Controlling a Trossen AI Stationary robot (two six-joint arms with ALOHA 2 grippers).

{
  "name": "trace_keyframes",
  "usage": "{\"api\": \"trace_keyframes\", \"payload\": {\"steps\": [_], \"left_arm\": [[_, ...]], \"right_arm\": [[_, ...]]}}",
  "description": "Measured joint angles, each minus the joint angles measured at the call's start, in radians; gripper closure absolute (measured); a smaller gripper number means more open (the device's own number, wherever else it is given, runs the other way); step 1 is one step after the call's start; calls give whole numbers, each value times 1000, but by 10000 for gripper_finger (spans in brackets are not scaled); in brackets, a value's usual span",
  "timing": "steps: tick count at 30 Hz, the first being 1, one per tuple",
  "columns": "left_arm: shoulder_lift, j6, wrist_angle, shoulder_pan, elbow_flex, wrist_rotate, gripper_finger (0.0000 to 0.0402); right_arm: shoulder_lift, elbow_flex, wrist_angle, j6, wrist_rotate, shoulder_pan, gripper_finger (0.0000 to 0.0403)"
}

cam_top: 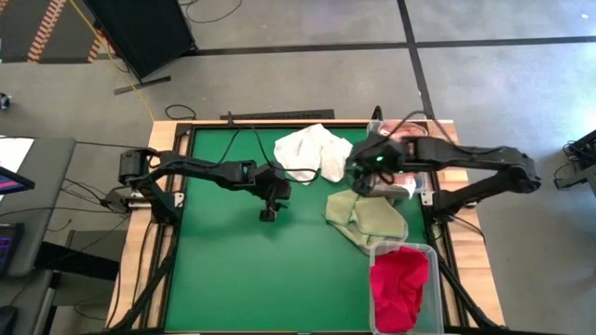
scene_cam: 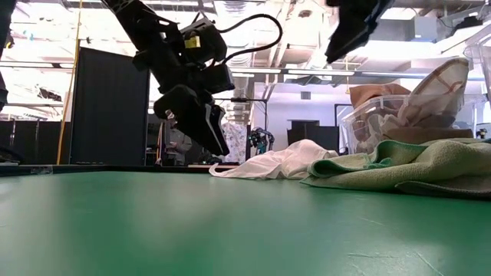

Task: Sort towels by color in basket
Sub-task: Put the white towel into the top transparent bin

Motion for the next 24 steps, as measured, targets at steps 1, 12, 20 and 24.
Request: {"api": "trace_keyframes", "payload": {"steps": [1, 12, 20, 24], "left_arm": [[0, -4, 0, -1, 0, 3, 226], [0, -50, -1, -18, 0, 80, 226], [0, -61, -1, -76, 0, 80, 226], [0, -62, -1, -107, 0, 79, 226]], "right_arm": [[22, 0, 11, -3, 0, 6, 191], [243, 0, 168, -87, 0, -12, 158], [383, 0, 342, -130, 0, -138, 151], [445, 0, 413, -112, 0, -210, 149]]}}
